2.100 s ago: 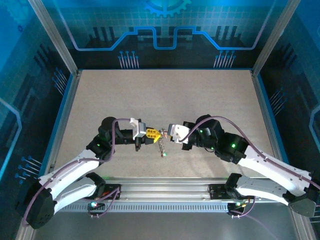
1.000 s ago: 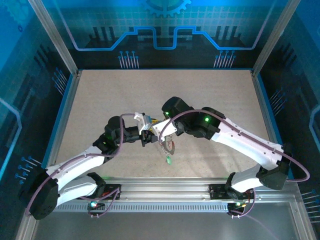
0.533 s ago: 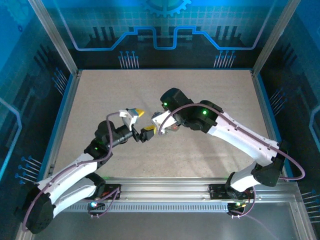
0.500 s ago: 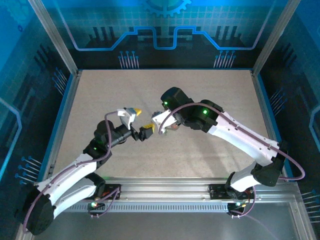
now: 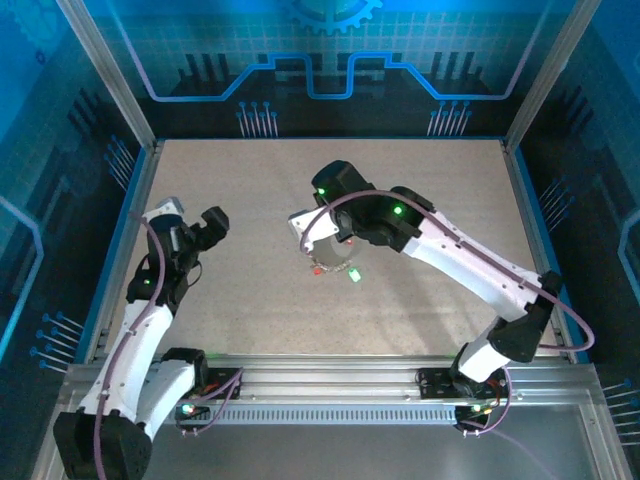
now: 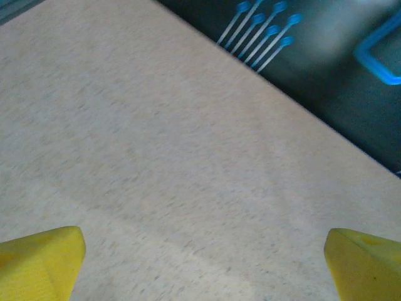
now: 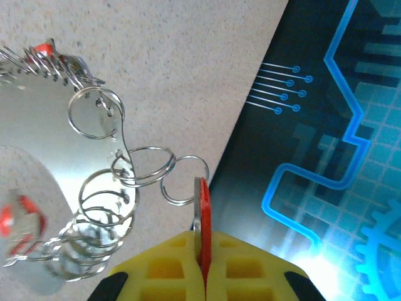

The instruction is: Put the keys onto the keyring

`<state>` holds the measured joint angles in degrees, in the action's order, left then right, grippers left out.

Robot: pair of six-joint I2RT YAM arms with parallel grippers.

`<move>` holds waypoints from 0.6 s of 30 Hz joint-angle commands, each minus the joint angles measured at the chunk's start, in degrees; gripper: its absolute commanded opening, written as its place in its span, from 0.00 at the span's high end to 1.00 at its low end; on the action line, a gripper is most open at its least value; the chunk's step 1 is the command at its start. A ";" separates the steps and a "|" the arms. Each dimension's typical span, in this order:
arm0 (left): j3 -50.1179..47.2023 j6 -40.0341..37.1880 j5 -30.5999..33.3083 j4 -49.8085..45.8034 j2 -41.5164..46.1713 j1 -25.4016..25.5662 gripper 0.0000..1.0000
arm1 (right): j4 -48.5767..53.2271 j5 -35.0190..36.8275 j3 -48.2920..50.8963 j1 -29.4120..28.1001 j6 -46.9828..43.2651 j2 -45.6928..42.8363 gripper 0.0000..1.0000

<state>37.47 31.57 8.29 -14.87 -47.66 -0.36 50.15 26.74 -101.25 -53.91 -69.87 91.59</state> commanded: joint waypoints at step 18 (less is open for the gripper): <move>-2.66 3.24 5.60 -2.00 -0.24 -1.77 0.01 | -3.55 -13.43 -2.64 -1.38 17.77 9.90 1.00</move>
<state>35.88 34.57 12.12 -17.65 -48.36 -1.50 48.84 15.33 -102.87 -55.20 -54.68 101.67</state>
